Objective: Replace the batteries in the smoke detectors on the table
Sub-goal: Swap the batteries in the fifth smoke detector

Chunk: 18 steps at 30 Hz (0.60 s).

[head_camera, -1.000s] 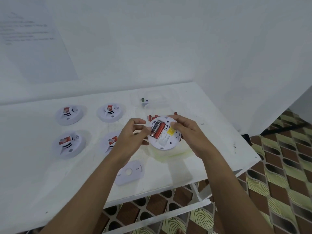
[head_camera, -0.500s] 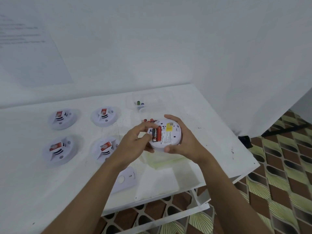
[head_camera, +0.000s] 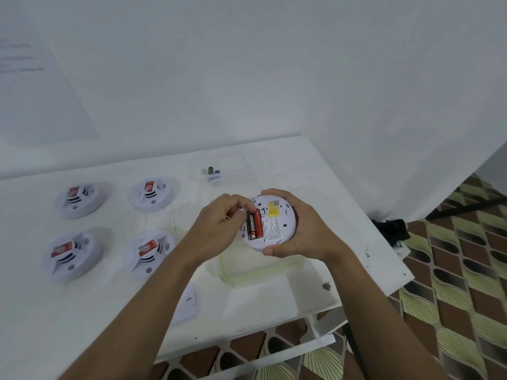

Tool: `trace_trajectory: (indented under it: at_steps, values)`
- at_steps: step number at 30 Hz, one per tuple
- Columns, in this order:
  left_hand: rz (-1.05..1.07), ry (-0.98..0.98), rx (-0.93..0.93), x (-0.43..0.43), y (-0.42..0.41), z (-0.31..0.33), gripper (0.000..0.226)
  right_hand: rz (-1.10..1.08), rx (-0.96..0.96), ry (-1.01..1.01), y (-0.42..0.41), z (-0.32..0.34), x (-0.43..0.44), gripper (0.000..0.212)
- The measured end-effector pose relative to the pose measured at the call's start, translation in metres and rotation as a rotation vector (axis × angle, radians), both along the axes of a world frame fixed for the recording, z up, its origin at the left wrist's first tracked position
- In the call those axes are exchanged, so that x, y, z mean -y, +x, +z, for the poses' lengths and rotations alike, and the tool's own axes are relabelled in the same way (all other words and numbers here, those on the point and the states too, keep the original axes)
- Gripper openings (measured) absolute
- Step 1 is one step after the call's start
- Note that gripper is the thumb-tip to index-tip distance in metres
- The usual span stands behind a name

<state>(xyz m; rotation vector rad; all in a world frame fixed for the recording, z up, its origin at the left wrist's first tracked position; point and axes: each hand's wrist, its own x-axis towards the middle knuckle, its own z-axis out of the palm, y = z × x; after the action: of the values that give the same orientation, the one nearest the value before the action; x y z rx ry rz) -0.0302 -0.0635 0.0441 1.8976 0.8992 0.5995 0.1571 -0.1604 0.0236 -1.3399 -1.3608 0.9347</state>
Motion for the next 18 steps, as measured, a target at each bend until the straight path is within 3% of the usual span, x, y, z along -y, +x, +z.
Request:
trace_trajectory:
  at_steps: [12,18]
  values:
    - [-0.018,-0.103,0.145,-0.002,0.031,-0.011,0.017,-0.013,0.038,0.010,0.030,-0.008,-0.007,0.093]
    - [0.107,-0.058,0.220,-0.006,0.047,-0.016,0.018,-0.023,0.059,0.031,0.043,-0.009,-0.017,0.092]
